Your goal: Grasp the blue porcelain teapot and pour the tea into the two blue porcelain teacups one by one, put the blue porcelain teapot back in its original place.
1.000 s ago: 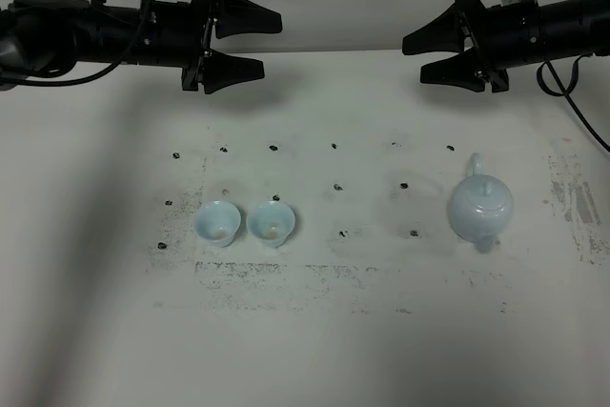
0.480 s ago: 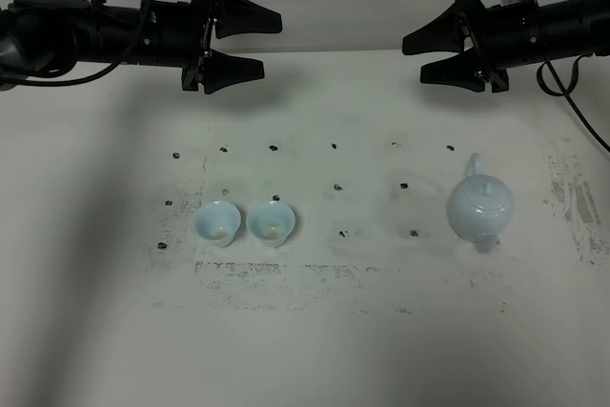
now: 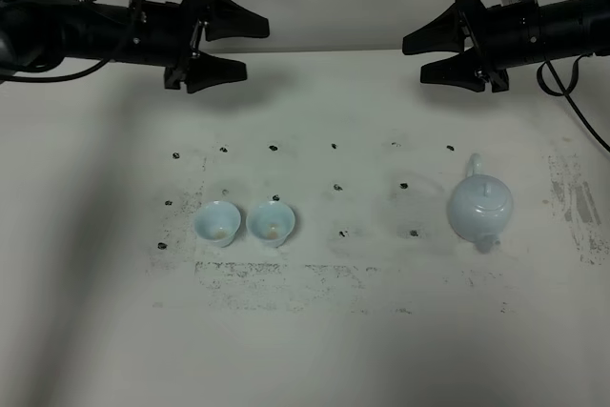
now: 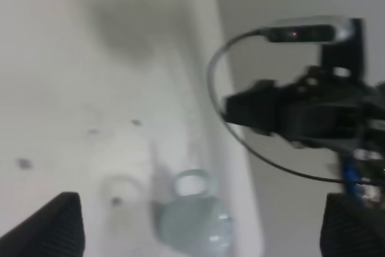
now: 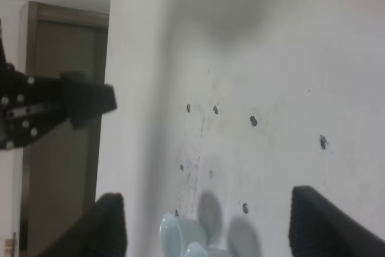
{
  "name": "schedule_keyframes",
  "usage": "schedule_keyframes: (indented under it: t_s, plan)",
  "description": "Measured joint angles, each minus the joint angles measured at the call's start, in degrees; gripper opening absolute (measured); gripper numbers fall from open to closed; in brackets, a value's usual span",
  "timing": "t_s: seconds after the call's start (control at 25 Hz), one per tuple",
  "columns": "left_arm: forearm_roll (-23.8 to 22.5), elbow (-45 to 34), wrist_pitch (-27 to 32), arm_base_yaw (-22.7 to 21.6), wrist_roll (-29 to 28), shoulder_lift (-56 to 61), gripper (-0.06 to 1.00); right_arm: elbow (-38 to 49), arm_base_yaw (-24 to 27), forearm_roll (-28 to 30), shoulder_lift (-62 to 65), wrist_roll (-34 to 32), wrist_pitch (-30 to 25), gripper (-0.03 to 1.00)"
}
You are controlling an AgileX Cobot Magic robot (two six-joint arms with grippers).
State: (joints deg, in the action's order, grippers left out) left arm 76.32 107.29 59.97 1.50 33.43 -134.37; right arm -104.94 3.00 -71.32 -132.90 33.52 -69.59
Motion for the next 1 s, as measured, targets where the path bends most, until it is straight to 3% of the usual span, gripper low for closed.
schedule_keyframes:
  t_s: [0.16,0.28,0.4,0.52,0.64,0.8,1.0]
  plan:
    - [-14.92,4.56,-1.99,-2.51,-8.95,0.00,0.76,0.00,0.00,0.00,0.00,0.00,0.00,0.55]
    - [-32.87,9.23,-1.40,-3.05,-16.78,0.00,0.76,0.00,0.00,0.00,0.00,0.00,0.00,0.55]
    - [-49.71,14.01,1.90,-3.17,-24.52,0.00,0.76,0.00,0.00,0.00,0.00,0.00,0.00,0.55]
    - [-60.88,18.26,7.38,-3.50,-28.40,0.00,0.76,0.00,0.00,0.00,0.00,0.00,0.00,0.55]
    - [-66.24,20.10,8.33,-3.52,-29.68,0.45,0.76,0.00,0.00,0.00,0.00,0.00,0.00,0.55]
    - [-68.02,19.65,8.37,-3.52,-30.69,3.52,0.76,0.00,0.00,0.21,0.00,-0.06,0.00,0.55]
    - [-70.18,10.81,8.37,-3.46,-30.86,13.28,0.76,0.00,0.00,0.31,0.00,-0.35,0.00,0.55]
